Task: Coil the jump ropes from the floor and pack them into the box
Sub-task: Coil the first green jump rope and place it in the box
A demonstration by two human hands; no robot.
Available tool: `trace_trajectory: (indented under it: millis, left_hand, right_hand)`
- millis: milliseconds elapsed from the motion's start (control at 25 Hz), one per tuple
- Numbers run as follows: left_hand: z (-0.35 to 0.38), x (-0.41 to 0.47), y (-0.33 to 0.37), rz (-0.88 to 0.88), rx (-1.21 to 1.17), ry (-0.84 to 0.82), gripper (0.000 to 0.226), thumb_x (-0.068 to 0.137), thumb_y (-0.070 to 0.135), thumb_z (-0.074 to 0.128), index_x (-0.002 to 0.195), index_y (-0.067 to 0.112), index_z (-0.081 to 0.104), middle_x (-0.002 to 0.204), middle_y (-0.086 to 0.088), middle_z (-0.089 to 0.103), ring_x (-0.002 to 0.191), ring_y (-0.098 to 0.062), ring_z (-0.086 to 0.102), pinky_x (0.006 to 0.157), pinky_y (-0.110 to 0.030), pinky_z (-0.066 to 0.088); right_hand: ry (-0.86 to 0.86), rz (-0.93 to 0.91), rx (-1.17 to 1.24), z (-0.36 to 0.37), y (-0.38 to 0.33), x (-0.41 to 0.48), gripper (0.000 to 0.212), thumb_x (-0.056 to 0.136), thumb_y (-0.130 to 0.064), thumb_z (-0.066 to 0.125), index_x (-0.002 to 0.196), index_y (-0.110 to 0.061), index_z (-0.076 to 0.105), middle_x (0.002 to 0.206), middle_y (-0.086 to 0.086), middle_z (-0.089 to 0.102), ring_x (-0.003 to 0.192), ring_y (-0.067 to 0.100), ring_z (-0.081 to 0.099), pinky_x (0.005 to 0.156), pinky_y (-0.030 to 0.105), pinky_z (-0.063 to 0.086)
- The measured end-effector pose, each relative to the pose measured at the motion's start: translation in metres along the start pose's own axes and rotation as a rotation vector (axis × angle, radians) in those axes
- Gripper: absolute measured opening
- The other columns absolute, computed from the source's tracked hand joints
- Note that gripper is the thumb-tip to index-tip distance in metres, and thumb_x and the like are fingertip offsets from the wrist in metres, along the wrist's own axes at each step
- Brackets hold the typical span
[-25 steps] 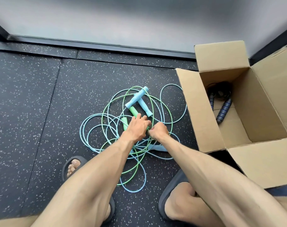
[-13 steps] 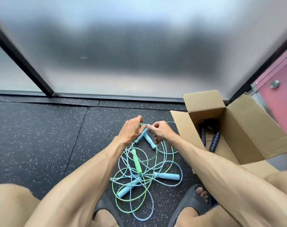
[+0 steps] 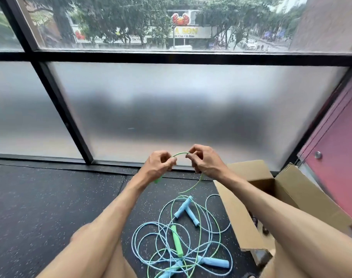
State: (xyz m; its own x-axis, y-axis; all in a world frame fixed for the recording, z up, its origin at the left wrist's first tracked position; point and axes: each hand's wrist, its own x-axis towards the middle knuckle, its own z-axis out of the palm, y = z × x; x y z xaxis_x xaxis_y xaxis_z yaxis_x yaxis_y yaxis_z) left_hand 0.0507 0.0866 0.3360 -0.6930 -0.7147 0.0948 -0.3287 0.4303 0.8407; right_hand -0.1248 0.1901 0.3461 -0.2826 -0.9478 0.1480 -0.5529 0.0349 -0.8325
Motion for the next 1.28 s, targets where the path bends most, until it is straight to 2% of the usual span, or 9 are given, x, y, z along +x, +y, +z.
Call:
trace_trajectory:
  millis: [160,320,440,520,680,800,920,1080,1280]
  left_hand:
    - [0.000,-0.006,0.024,0.023,-0.324,-0.129,0.023,0.099,0.017,0.058,0.096,-0.002,0.069,0.067,-0.011,0.051,0.061,-0.018,0.049,0.061,-0.025,0.043]
    - [0.005,-0.007,0.031,0.027,-0.458,-0.263,0.028,0.103,0.019,0.049,0.113,-0.002,0.066,0.070,-0.007,0.057,0.062,-0.020,0.052,0.063,-0.027,0.047]
    - [0.013,-0.004,0.032,-0.022,-0.495,-0.317,0.025,0.104,0.016,0.045,0.104,0.001,0.065,0.067,-0.004,0.056,0.059,-0.017,0.049,0.060,-0.024,0.042]
    - [0.018,-0.003,0.033,-0.089,-0.599,-0.354,0.024,0.104,0.015,0.043,0.092,0.005,0.062,0.060,0.000,0.040,0.053,-0.014,0.035,0.056,-0.027,0.031]
    - [0.016,-0.001,0.034,-0.113,-0.728,-0.376,0.034,0.105,0.026,0.042,0.075,0.013,0.053,0.057,0.004,0.019,0.051,-0.012,0.018,0.056,-0.033,0.010]
    - [0.012,0.003,0.039,-0.085,-0.999,-0.323,0.032,0.105,0.022,0.037,0.080,0.010,0.055,0.059,0.002,0.018,0.051,-0.012,0.017,0.056,-0.031,0.012]
    - [0.010,0.006,0.041,-0.066,-1.174,-0.247,0.026,0.104,0.016,0.034,0.094,0.006,0.056,0.064,0.000,0.033,0.056,-0.013,0.028,0.060,-0.028,0.022]
    - [0.010,0.013,0.039,-0.021,-1.246,-0.007,0.027,0.104,0.012,0.036,0.103,-0.001,0.059,0.078,-0.010,0.062,0.073,-0.024,0.064,0.073,-0.031,0.054]
    - [0.004,0.021,0.027,0.040,-1.302,0.307,0.029,0.106,0.012,0.038,0.117,-0.009,0.055,0.118,-0.032,0.063,0.109,-0.043,0.065,0.094,-0.045,0.055]
  right_hand:
    - [0.109,-0.137,-0.083,-0.010,-0.006,-0.008,0.014,0.095,-0.021,0.062,0.083,-0.015,0.063,0.058,-0.005,0.055,0.049,0.008,0.045,0.052,0.026,0.039]
    - [0.191,-0.183,-0.108,-0.017,-0.004,-0.011,0.013,0.094,-0.020,0.065,0.082,-0.015,0.063,0.061,-0.005,0.058,0.052,0.008,0.047,0.054,0.029,0.041]
    - [0.194,-0.239,-0.122,-0.017,-0.006,-0.014,0.005,0.092,-0.014,0.067,0.088,-0.011,0.068,0.069,-0.009,0.062,0.060,0.000,0.054,0.058,0.014,0.038]
    - [0.195,-0.268,-0.132,-0.016,-0.006,-0.014,0.003,0.091,-0.009,0.066,0.091,-0.009,0.069,0.075,-0.007,0.064,0.064,-0.002,0.056,0.062,0.009,0.039]
    - [0.165,-0.196,-0.117,-0.015,0.008,-0.009,0.008,0.094,-0.010,0.062,0.087,-0.011,0.064,0.071,0.000,0.067,0.064,0.013,0.062,0.063,0.029,0.051]
    - [0.047,0.014,-0.019,-0.013,0.020,-0.005,0.013,0.098,-0.008,0.055,0.088,-0.010,0.062,0.076,0.006,0.072,0.074,0.021,0.069,0.076,0.043,0.058]
    - [-0.198,0.209,0.058,-0.005,0.026,-0.008,0.011,0.099,-0.005,0.051,0.095,-0.009,0.060,0.087,0.012,0.073,0.083,0.025,0.066,0.084,0.042,0.054]
    - [-0.350,0.340,0.077,0.001,0.027,-0.017,0.003,0.099,-0.011,0.054,0.101,-0.009,0.055,0.090,0.013,0.071,0.078,0.021,0.066,0.082,0.041,0.053]
    - [-0.358,0.357,0.156,0.002,0.020,-0.024,0.010,0.098,-0.007,0.057,0.098,-0.003,0.048,0.084,0.023,0.069,0.072,0.032,0.067,0.066,0.038,0.059]
